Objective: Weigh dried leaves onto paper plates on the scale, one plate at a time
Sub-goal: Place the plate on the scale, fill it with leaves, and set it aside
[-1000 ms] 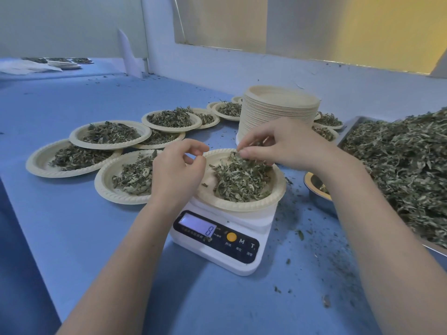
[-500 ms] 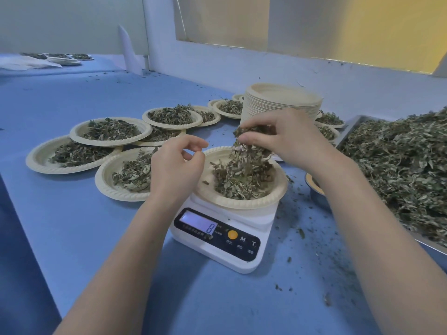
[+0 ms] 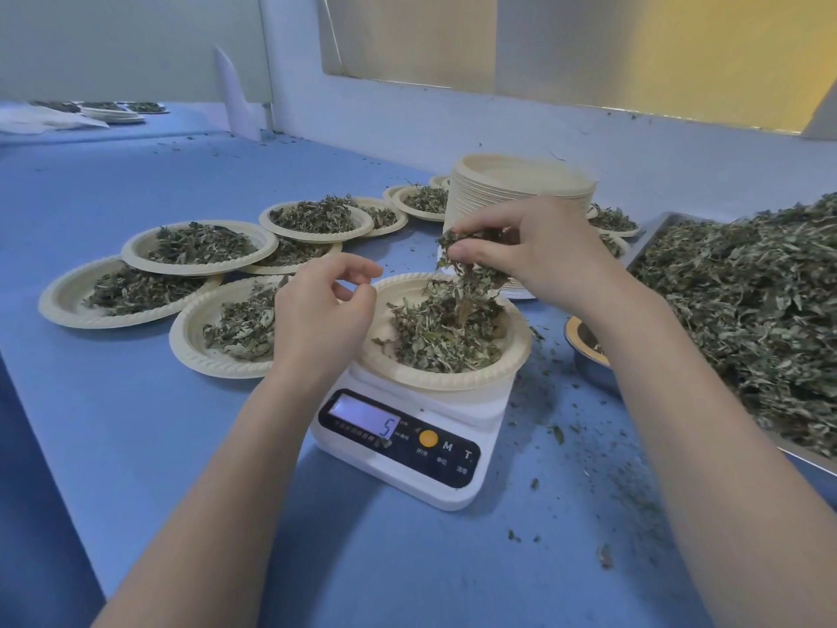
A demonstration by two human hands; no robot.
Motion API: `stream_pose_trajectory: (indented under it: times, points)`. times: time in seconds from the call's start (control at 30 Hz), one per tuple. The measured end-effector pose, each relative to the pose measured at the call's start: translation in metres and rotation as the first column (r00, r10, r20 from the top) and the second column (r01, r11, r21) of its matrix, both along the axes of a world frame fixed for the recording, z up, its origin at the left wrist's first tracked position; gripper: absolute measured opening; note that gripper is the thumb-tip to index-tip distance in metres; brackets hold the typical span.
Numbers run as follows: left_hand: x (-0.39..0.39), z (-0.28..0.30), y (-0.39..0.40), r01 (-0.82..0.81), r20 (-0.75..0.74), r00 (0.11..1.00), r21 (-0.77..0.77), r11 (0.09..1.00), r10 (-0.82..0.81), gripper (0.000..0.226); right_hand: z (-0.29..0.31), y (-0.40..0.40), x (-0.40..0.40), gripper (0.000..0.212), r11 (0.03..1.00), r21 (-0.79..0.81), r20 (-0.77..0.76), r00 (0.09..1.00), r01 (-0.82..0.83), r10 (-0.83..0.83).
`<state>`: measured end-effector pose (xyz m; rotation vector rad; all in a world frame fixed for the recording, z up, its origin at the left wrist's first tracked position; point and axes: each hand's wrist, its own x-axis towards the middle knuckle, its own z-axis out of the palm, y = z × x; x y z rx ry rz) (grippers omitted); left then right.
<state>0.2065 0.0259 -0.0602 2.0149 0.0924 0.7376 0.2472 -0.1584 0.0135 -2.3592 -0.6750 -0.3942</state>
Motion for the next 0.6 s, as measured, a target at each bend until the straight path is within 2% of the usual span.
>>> stream_pose_trajectory:
  times: [0.37,0.6]
  points:
    - [0.0,-0.0001,0.0011,0.007,0.006,1.0,-0.02,1.0,-0.007,0.024,0.0012,0.001,-0.0036,0.017,0.998,0.031,0.005,0.999,-0.053,0.053]
    - [-0.0008,-0.0001,0.0005,0.016,0.003,1.0,-0.027,1.0,-0.016,0.024,0.0026,0.0025,-0.0046,0.021,0.999,-0.02,0.021,0.999,-0.027,0.028]
